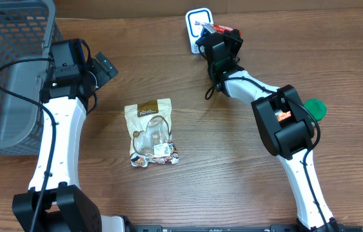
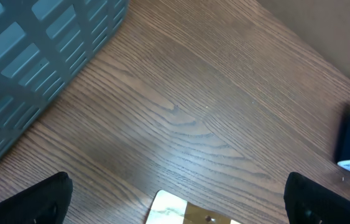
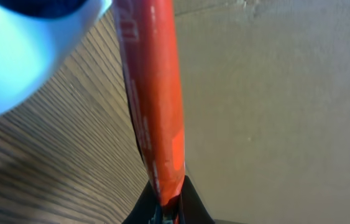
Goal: Scan the item barcode
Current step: 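Carry the red stick right and release it beside the orange box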
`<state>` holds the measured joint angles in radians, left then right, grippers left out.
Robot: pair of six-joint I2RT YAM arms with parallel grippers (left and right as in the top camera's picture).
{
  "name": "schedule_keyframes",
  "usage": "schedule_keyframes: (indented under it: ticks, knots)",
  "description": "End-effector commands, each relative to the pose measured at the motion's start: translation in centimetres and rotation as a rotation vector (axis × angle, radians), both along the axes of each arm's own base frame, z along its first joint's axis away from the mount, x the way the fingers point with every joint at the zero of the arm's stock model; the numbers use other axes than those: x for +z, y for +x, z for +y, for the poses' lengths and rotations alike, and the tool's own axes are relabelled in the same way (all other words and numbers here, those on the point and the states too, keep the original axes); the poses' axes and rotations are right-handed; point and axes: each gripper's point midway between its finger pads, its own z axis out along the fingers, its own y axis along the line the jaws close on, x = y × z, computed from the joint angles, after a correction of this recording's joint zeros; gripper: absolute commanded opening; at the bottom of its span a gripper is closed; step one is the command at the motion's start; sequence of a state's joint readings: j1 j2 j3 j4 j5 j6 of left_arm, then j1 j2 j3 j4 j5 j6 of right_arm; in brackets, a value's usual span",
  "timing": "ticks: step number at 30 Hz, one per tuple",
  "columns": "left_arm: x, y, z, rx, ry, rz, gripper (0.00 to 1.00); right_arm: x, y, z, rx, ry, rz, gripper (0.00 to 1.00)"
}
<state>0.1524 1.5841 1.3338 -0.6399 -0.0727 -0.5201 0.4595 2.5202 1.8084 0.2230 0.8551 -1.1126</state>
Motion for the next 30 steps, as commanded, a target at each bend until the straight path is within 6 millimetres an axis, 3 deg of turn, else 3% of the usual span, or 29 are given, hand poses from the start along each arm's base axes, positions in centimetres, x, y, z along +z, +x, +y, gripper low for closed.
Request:
schedule_keyframes:
  ticks: [1,4,11,17,21,26,30]
  knots:
    - [0.5,0.1,0.5,0.005,0.021,-0.008,1.00,1.6,-0.2,0.4,-0.026,-0.020,-0.023,0.03]
    - [0.5,0.1,0.5,0.005,0.021,-0.008,1.00,3.2,-0.8,1.4,-0.018,0.031,-0.033,0.03]
    - [0.5,0.1,0.5,0.005,0.021,-0.008,1.00,11.3,-2.8,1.3,-0.056,0.260,-0.109,0.03]
    - [0.5,0.1,0.5,0.005,0.021,-0.008,1.00,13.4,-7.4,1.9,-0.049,0.584,0.055,0.03]
    - [0.5,0.1,0.5,0.005,0.021,-0.008,1.00,11.7,-12.9,1.9,-0.136,0.831,0.311,0.03]
    - [0.5,0.1,0.5,0.005,0.021,-0.008,1.00,5.9,-22.9,1.1,-0.346,0.998,0.857,0.04]
    - [0.5,0.1,0.5,0.005,0.021,-0.008,1.00,2.4,-26.4,-1.6,-0.543,0.982,0.967,0.04]
